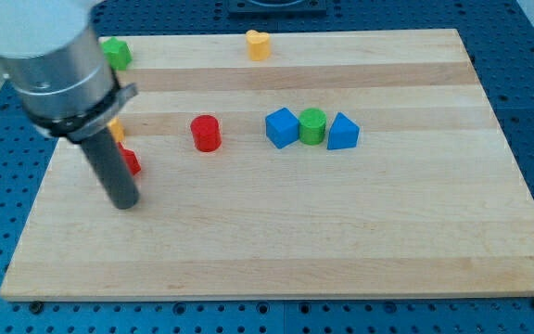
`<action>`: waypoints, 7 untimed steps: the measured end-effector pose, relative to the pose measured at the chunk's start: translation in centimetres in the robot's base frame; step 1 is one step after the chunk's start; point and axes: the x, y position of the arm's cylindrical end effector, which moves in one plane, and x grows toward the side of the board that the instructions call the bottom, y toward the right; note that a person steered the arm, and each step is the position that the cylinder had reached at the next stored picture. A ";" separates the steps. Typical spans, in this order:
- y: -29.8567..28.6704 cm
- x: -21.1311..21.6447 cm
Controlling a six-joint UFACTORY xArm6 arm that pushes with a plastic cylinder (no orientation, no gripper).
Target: Place the red star to the left of the red circle
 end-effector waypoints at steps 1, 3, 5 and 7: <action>-2.5 -1.7; -0.5 -6.1; 1.3 -7.1; 2.3 -6.1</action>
